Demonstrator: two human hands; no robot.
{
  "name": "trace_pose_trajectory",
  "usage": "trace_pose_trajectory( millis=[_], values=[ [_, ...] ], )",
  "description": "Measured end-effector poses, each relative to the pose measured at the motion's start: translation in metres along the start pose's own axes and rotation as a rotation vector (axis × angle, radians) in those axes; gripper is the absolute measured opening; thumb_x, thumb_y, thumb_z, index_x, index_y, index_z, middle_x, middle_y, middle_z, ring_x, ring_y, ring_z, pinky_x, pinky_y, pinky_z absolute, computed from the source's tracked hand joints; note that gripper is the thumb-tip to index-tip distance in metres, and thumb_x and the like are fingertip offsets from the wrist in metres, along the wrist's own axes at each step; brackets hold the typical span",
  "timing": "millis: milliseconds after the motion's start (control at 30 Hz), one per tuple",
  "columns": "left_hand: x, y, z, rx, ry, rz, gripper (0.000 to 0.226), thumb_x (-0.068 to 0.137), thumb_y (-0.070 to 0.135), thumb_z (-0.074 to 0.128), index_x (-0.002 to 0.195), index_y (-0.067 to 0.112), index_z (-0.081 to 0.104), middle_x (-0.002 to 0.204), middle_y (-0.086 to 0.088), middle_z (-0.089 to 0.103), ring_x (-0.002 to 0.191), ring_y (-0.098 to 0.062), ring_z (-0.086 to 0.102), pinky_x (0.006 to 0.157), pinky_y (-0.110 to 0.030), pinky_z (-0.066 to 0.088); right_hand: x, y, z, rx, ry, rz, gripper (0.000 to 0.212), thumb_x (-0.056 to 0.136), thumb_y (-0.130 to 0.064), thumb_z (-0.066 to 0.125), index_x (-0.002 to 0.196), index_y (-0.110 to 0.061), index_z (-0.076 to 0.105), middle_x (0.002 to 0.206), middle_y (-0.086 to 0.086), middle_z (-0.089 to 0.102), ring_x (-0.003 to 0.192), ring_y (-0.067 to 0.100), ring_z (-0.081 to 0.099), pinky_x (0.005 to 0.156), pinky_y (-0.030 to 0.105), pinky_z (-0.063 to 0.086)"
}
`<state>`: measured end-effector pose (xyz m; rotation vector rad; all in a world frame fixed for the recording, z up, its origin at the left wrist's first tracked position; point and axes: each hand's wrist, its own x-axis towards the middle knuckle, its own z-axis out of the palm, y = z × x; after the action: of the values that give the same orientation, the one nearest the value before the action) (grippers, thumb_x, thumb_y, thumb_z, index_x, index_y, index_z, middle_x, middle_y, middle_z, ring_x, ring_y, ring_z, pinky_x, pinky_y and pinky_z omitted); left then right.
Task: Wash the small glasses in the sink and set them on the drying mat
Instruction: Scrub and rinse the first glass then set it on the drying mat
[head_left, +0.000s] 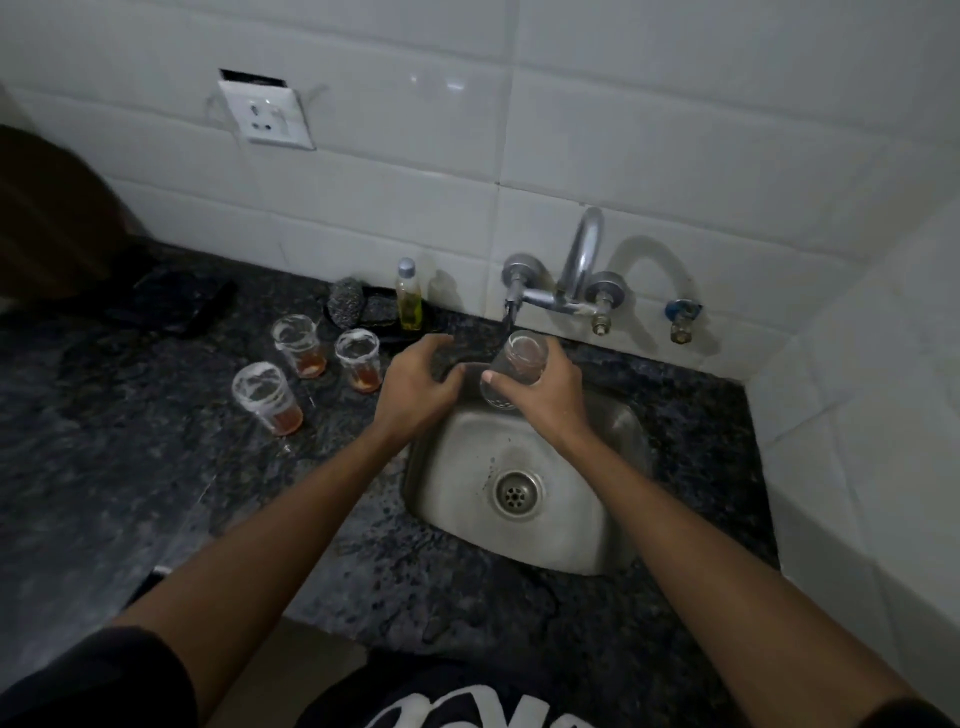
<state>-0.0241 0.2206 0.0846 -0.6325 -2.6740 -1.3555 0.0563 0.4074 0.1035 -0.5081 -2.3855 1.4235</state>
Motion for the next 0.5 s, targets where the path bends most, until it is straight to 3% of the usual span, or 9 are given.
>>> trace_pose_trajectory(
  millis=[167,267,367,500],
  values=[
    [-0.008,-0.04,-0.068,0.038,0.118,-0.08,0.045,0.091,0.042,0.069,0.129,0.017,0.068,0.112,-0.002,0.076,0.095,-0.015,0.072,0.082,-0.033,0.057,0.016,-0.044,0.064,0.06,-0.11,-0.082,0.054,0.072,-0.038,0.096,0.113,-0.023,0.065,0.102,-0.011,0.072,0.091,-0.006,0.066,0.074,0.008,0.05],
    [-0.013,-0.072,-0.111,0.073,0.24,-0.143,0.04,0.093,0.031,0.073,0.129,0.015,0.067,0.11,0.002,0.073,0.093,-0.009,0.067,0.078,-0.021,0.052,0.029,-0.076,0.116,0.083,-0.174,-0.117,0.053,0.071,-0.04,0.097,0.111,-0.023,0.066,0.101,-0.01,0.073,0.089,0.0,0.068,0.077,0.017,0.053],
    [-0.018,-0.118,-0.157,0.095,0.323,-0.184,0.04,0.096,0.031,0.072,0.132,0.015,0.064,0.12,0.005,0.07,0.104,-0.009,0.065,0.088,-0.028,0.054,0.045,-0.107,0.182,0.118,-0.231,-0.131,0.054,0.07,-0.04,0.097,0.111,-0.022,0.066,0.102,-0.009,0.074,0.092,0.005,0.07,0.083,0.028,0.059],
    [-0.014,-0.195,-0.213,0.125,0.341,-0.319,0.048,0.101,0.038,0.066,0.141,0.013,0.058,0.136,-0.006,0.067,0.124,-0.021,0.062,0.101,-0.037,0.051,0.069,-0.149,0.281,0.134,-0.312,-0.125,0.063,0.067,-0.05,0.096,0.115,-0.025,0.065,0.108,-0.009,0.073,0.097,0.008,0.071,0.09,0.036,0.061]
  ],
)
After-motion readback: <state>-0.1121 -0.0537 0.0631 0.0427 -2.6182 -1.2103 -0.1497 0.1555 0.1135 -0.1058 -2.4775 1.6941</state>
